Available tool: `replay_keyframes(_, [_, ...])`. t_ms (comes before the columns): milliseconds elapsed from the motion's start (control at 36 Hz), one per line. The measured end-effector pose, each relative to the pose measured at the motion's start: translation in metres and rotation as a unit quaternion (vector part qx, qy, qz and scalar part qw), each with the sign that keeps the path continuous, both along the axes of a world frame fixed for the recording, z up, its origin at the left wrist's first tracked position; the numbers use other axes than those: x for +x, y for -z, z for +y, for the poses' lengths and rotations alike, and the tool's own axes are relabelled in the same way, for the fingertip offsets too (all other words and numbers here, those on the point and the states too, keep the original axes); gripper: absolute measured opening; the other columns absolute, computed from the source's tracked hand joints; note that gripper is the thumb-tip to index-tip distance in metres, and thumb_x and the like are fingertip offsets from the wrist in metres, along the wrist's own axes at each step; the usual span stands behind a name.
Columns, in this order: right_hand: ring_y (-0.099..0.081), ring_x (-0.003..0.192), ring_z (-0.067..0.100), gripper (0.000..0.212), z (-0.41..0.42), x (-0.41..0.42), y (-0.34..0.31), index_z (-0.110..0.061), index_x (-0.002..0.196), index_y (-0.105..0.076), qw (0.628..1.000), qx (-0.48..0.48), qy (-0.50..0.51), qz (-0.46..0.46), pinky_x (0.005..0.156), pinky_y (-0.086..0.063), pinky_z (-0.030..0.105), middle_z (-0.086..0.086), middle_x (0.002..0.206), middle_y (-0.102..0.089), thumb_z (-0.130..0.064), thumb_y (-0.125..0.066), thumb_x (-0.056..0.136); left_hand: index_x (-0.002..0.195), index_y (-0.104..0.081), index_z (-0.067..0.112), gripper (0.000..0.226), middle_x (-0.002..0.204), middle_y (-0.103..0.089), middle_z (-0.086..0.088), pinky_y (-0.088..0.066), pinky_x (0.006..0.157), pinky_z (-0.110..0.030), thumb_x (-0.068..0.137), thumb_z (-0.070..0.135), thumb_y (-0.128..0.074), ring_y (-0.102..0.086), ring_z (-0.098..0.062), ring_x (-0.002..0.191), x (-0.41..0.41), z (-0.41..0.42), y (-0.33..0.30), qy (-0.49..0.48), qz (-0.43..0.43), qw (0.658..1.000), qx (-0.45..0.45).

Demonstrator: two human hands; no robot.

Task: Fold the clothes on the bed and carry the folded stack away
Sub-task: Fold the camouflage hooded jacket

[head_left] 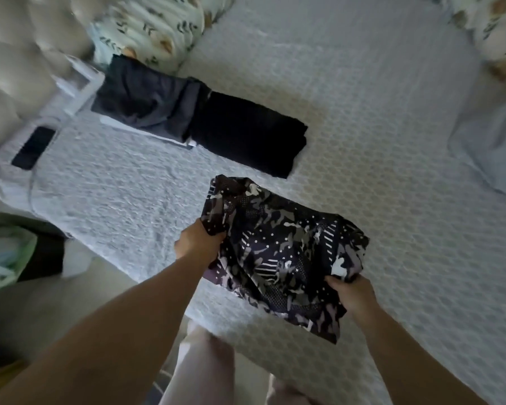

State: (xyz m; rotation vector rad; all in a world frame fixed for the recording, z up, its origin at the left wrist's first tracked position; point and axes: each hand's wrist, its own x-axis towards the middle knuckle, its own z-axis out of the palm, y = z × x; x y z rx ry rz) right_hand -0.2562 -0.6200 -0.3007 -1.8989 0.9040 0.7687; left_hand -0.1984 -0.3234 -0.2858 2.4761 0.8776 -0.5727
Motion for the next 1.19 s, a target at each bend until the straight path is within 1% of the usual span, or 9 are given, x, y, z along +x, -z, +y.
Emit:
replay_keyframes(111, [-0.063,0.097,0.031,0.033,0.077,0.041,-0.003,-0.004,0.108,-0.064,1.0,0.002,-0.019,0.0,0.086,-0.051,0.04,0.012,0.103,-0.066,-0.023,-0.072,0.082,0.118,-0.056,0.029,0.042,0.105,-0.066,-0.007,-0.046,0.082,-0.035,0.081,0.045,-0.063,-0.061,-0.031,0.101,0.024,0.078,-0.003,-0.022,0.001,1.0,0.012])
replay_keyframes(306, [-0.06,0.086,0.024,0.028,0.235,0.109,0.015,-0.007,0.101,-0.064,0.999,-0.003,-0.045,0.005,0.073,-0.045,0.03,0.011,0.102,-0.067,-0.029,-0.07,0.084,0.118,-0.055,0.017,0.05,0.107,-0.064,-0.013,-0.047,0.078,-0.036,0.079,0.046,-0.068,-0.06,-0.033,0.101,0.084,0.244,0.018,-0.039,0.024,0.999,0.011])
replay_keyframes(528, [-0.061,0.088,0.026,0.02,0.388,0.182,0.057,-0.01,0.095,-0.062,0.996,0.05,-0.065,0.028,0.082,-0.05,0.036,0.008,0.096,-0.064,-0.023,-0.071,0.083,0.117,-0.053,0.013,0.056,0.105,-0.063,-0.014,-0.04,0.07,-0.034,0.077,0.046,-0.072,-0.06,-0.036,0.099,0.155,0.401,0.061,-0.048,0.022,0.997,0.05])
replay_keyframes(639, [-0.054,0.069,0.014,0.02,0.432,0.214,0.078,-0.014,0.09,-0.057,0.995,0.078,-0.052,0.029,0.072,-0.047,0.03,-0.002,0.077,-0.058,-0.02,-0.074,0.081,0.118,-0.051,0.011,0.058,0.107,-0.062,-0.015,-0.041,0.073,-0.036,0.077,0.046,-0.072,-0.058,-0.036,0.101,0.187,0.447,0.089,-0.053,0.019,0.996,0.065])
replay_keyframes(778, [-0.056,0.079,0.02,0.037,0.469,0.241,0.107,-0.004,0.111,-0.063,0.996,0.081,-0.028,0.027,0.067,-0.047,0.026,0.005,0.09,-0.06,-0.018,-0.076,0.079,0.116,-0.053,0.014,0.057,0.103,-0.064,-0.016,-0.041,0.069,-0.034,0.074,0.047,-0.074,-0.06,-0.037,0.098,0.22,0.485,0.119,-0.058,-0.008,0.996,0.064])
replay_keyframes(889, [-0.059,0.084,0.025,0.042,0.475,0.248,0.125,-0.001,0.114,-0.061,0.998,0.046,-0.018,0.032,0.075,-0.051,0.033,0.012,0.101,-0.065,-0.019,-0.075,0.08,0.115,-0.054,0.015,0.062,0.1,-0.064,-0.015,-0.042,0.07,-0.034,0.07,0.053,-0.075,-0.06,-0.037,0.096,0.235,0.501,0.142,-0.059,-0.023,0.997,0.043])
replay_keyframes(1000, [-0.059,0.084,0.024,0.032,0.473,0.24,0.13,-0.004,0.108,-0.061,0.999,0.011,-0.032,0.043,0.068,-0.044,0.028,0.009,0.095,-0.061,-0.025,-0.069,0.085,0.117,-0.052,0.016,0.062,0.103,-0.063,-0.013,-0.045,0.081,-0.04,0.071,0.052,-0.075,-0.059,-0.037,0.101,0.234,0.506,0.158,-0.084,-0.047,0.995,-0.011])
replay_keyframes(1083, [-0.055,0.103,0.032,0.039,0.478,0.23,0.128,-0.007,0.104,-0.058,0.981,-0.167,-0.083,-0.05,0.081,-0.046,0.041,0.015,0.104,-0.055,-0.031,-0.074,0.078,0.139,-0.036,0.019,0.08,0.133,-0.049,-0.014,-0.038,0.099,-0.05,0.075,0.048,-0.073,-0.048,-0.036,0.121,0.222,0.497,0.162,-0.029,-0.11,0.991,0.066])
replay_keyframes(1194, [-0.037,0.129,0.041,0.079,0.5,0.222,0.111,-0.01,0.14,-0.044,0.876,-0.304,-0.231,-0.295,0.101,-0.036,0.052,0.022,0.144,-0.038,-0.05,-0.067,0.075,0.151,-0.008,0.034,0.076,0.16,0.0,0.0,0.009,0.115,-0.048,0.087,0.065,-0.035,0.002,-0.023,0.146,0.208,0.467,0.155,0.226,-0.185,0.942,0.165])
